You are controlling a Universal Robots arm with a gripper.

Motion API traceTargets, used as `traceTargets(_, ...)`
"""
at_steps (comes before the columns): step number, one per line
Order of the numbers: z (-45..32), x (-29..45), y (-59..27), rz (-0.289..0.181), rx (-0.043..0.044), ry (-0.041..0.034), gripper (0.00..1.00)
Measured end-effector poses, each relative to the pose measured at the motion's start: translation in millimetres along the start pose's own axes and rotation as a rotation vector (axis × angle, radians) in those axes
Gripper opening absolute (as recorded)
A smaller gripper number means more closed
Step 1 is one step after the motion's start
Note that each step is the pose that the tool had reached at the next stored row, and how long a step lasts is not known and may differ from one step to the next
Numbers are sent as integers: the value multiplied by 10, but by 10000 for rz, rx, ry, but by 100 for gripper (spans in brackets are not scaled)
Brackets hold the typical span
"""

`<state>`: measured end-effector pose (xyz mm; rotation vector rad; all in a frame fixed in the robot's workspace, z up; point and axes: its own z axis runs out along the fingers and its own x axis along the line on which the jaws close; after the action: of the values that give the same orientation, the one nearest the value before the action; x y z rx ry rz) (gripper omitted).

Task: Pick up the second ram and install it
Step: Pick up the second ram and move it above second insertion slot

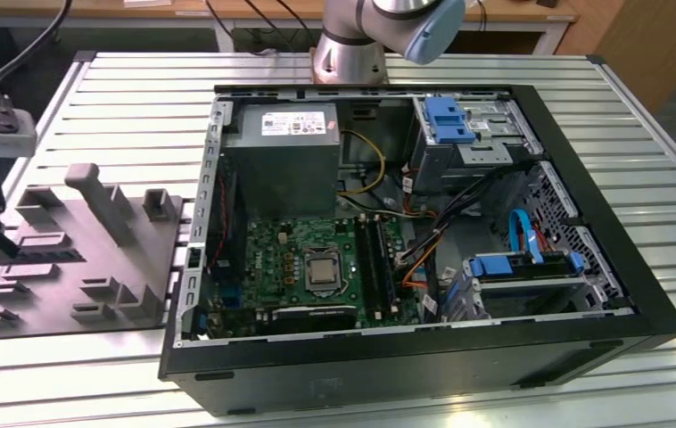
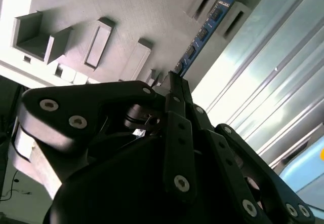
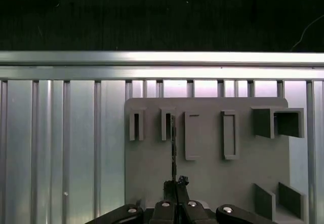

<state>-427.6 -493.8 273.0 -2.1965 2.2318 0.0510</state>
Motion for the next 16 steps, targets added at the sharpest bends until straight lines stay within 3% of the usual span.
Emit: traceTargets(16,-570,-17,9,0,1,-6,11)
